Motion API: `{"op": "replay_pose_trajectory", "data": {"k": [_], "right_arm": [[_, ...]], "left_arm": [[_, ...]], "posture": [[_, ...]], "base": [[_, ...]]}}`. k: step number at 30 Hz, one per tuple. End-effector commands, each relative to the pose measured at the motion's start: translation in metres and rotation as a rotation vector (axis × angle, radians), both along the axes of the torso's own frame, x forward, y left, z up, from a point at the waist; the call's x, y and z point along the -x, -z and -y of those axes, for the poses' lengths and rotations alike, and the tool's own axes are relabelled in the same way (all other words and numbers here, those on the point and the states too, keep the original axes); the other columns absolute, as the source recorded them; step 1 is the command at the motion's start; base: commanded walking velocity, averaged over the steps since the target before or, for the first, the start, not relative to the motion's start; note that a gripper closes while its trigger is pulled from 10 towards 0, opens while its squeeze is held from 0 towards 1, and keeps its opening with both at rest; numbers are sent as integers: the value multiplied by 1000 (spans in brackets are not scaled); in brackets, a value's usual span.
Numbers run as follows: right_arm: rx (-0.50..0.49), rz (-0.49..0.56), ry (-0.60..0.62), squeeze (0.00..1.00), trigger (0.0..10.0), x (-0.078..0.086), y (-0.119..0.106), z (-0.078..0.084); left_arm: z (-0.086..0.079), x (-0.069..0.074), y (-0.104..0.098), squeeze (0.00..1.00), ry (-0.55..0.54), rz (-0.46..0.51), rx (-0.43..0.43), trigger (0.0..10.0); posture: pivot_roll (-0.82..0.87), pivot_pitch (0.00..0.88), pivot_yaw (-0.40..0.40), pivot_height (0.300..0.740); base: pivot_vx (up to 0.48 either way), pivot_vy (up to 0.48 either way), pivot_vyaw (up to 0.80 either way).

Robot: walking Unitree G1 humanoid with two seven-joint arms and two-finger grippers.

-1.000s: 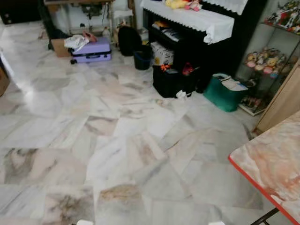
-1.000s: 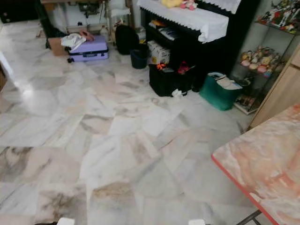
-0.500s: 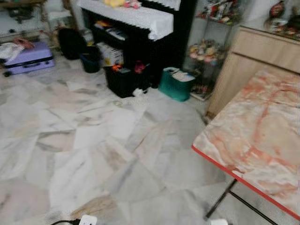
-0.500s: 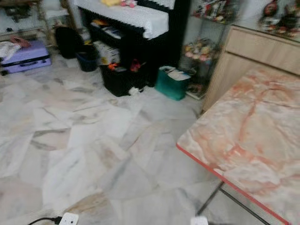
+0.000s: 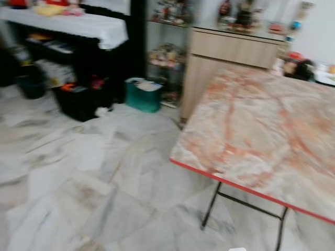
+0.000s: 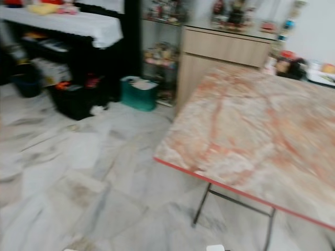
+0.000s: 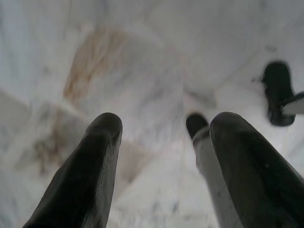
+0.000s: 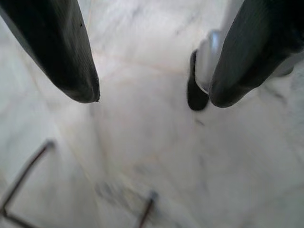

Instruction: Hang hanger

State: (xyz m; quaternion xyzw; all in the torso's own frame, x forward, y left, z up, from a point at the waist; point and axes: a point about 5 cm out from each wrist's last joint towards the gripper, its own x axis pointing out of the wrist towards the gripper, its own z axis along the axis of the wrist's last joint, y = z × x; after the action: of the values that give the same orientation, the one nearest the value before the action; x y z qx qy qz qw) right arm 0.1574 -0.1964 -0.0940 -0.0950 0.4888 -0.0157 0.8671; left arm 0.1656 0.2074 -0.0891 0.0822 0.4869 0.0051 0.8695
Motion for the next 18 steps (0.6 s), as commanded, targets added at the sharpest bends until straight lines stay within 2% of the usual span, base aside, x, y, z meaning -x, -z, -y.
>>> {"op": "replay_pose_trajectory", "data": {"k": [1, 4, 18], "right_arm": [[-244, 35, 150, 0, 10000, -39, -15, -14], [-237, 46, 221, 0, 10000, -39, -15, -7], [-223, 44, 233, 0, 10000, -35, -14, -2]], "left_arm": [[-46, 32, 1, 0, -357, 16, 88, 10000], [-45, 33, 2, 0, -358, 13, 88, 10000], [-54, 49, 3, 0, -360, -3, 90, 10000]], "posture": [[157, 24, -60, 740], [154, 31, -58, 740], [148, 42, -58, 740]], "base": [[0, 0, -788], [0, 0, -788], [0, 0, -788]]}}
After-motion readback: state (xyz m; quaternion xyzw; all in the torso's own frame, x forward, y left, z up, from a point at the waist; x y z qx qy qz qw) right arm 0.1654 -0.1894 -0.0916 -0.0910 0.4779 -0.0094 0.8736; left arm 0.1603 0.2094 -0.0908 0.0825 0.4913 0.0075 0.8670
